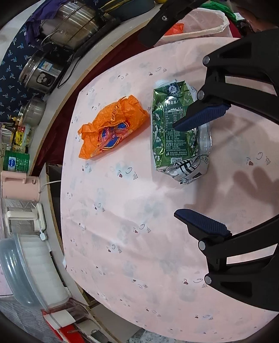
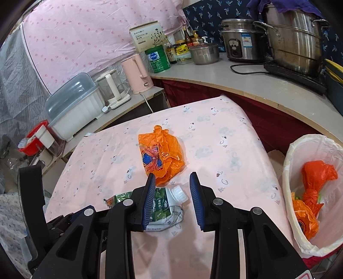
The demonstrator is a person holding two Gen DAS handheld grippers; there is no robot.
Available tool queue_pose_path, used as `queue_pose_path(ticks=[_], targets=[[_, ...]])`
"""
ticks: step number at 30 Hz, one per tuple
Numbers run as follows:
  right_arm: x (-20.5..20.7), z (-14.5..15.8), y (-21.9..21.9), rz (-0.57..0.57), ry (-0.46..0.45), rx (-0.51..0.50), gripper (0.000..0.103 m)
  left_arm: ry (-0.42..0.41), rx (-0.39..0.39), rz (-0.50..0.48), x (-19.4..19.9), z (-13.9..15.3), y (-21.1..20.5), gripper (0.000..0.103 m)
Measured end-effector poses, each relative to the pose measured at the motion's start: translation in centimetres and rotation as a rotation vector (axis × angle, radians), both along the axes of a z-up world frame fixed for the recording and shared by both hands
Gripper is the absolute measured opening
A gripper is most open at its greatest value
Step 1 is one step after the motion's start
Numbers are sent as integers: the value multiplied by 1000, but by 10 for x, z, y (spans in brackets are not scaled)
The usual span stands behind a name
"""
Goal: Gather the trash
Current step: 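Grasp the orange snack bag with the right gripper while the left grasps the green packet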
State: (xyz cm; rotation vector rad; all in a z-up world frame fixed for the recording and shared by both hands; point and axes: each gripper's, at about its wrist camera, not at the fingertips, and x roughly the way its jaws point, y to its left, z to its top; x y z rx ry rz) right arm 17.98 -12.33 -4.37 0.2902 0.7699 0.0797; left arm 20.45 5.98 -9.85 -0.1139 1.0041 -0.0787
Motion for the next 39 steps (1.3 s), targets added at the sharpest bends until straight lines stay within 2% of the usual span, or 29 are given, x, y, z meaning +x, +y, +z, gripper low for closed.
queue_pose_path(ticks=[1,6,7,9,16,23,26,31,33,35,39], targets=[[6,-4,1,2,6,1,40,10,0,3,3,-4,1,69],[36,-20,4,14,41,9,45,43,-9,-13,18,-18,2,56],[41,-23,5,15,46,9,47,39,-15,-14,20,-18,3,54],[53,-28,8,16,57,6,48,32,-21,-26,24,-15,3,40],[88,-49,12,30,98,30,50,6,-15,-21,42,-7,11,25],[110,-66,27,66,135,24,50,-1,-7,-21,54,-8,17,24],[114,-72,31,75,148,18,25,-4,-6,-24,56,-8,17,24],[112,-71,30,65,140,34,12,-2,-7,-20,53,-9,17,25],[109,-69,28,60,136,40,10,5,-10,-14,51,-10,17,37],[106,-69,27,57,133,44,8,13,-14,-9,49,-13,17,42],[98,-71,24,55,136,50,8,0,-12,-10,46,-16,16,45]])
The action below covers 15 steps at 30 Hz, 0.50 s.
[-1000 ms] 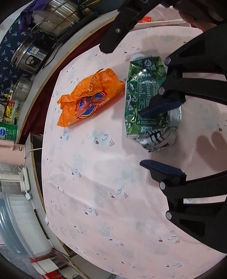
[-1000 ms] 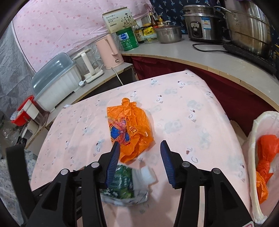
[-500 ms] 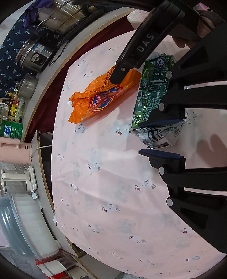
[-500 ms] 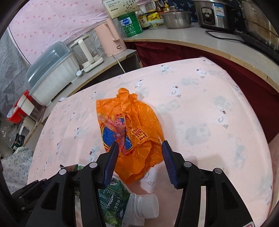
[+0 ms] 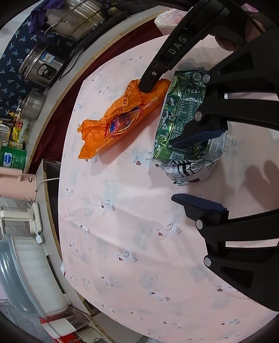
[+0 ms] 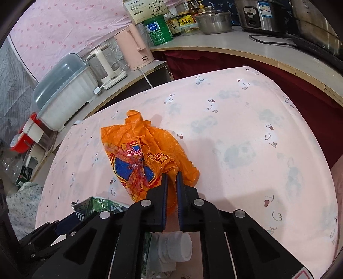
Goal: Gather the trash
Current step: 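Grasp the orange snack bag with the right gripper while the left grasps the green packet, then lift and carry the green packet and orange snack bag over the bin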
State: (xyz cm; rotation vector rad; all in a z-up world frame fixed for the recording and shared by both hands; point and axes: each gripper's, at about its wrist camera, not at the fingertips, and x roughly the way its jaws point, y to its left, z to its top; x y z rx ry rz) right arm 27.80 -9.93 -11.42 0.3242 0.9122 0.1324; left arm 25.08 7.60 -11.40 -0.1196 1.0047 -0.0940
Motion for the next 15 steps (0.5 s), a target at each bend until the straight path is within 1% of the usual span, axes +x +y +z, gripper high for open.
queue_pose_path(ticks=[2,4,5,6,8,12,15], targets=[[-3,-1,-2,-3,1,4,8,-5,3,1,1,0,0,45],[-5,-2,-2,-5,3,8,8,-3,-9,3,1,-1,0,43],[-6,-2,-3,-6,4,10,8,-3,-16,-1,2,-1,-1,38],[-6,-2,-3,-8,4,11,8,-4,-20,-9,1,0,-2,36],[-6,-2,-4,-12,2,12,7,-9,-8,-11,0,1,-4,34],[-10,5,-6,-23,-15,5,5,-8,-24,-6,1,5,-1,26],[-13,13,-9,-30,-30,5,4,-11,-32,-4,-1,10,0,25]])
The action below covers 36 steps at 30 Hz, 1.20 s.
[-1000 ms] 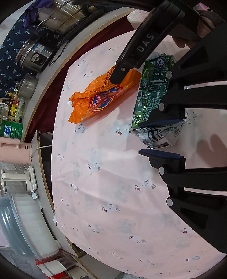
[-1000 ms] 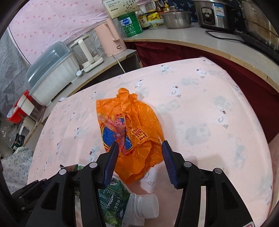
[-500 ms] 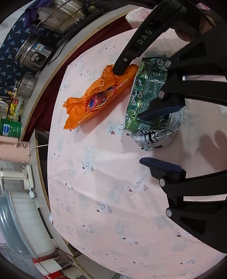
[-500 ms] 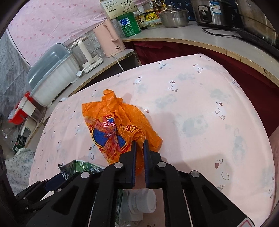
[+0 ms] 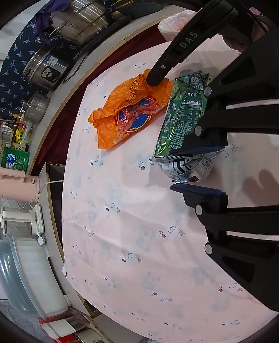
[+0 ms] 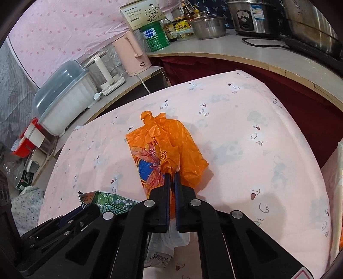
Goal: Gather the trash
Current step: 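Lift and carry the green packet and orange snack bag over the bin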
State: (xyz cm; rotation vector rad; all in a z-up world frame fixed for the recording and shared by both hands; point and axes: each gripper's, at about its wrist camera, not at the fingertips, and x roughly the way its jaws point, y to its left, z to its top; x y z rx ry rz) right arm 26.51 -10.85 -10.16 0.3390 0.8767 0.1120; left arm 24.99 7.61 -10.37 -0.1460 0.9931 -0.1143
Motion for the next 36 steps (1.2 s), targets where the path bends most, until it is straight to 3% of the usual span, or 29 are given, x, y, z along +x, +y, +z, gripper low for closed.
queue_pose_path(ticks=[18,36], targets=[[-79,77,-21,-54,-155,-44,2,-103,18,-55,-60,54,-18,25],[-163,132,-76,-167,-275,-41,2,-211,23,-167,-118,108,-77,25]])
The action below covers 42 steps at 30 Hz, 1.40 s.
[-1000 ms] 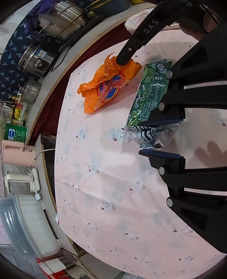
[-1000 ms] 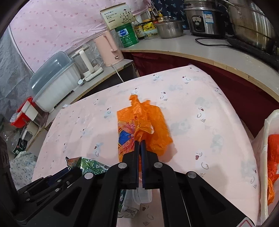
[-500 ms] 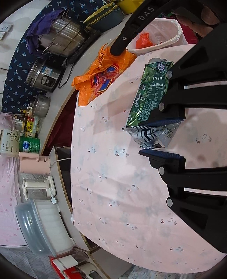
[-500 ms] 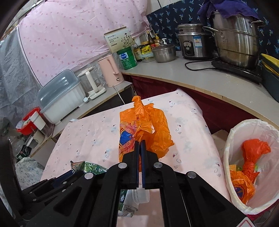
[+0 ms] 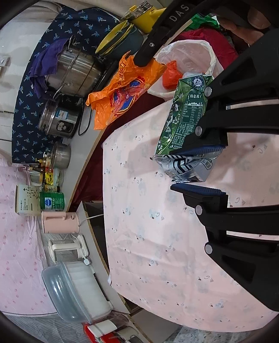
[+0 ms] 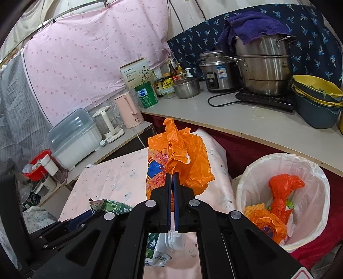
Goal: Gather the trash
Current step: 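Lift and carry the green packet and orange snack bag over the bin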
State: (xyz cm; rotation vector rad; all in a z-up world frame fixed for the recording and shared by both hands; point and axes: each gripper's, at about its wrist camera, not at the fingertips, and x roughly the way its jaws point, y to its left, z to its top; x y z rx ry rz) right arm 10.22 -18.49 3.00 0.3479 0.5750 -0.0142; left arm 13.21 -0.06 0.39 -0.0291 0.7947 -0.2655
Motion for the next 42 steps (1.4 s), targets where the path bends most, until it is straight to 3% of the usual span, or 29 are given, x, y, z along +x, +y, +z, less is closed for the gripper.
queue_pose_path(ticks=[19,30,42], targets=[[-70,6,-101,-189,-38,19,2,-30,29,-171,-27,12,-102,25],[-97,-2,-156,-289,-32,39,2,-5,58,-275,-30,-6,-170,25],[-102,-22,-192,-336,-3,66,2,35,93,-306,-17,-33,-215,25]])
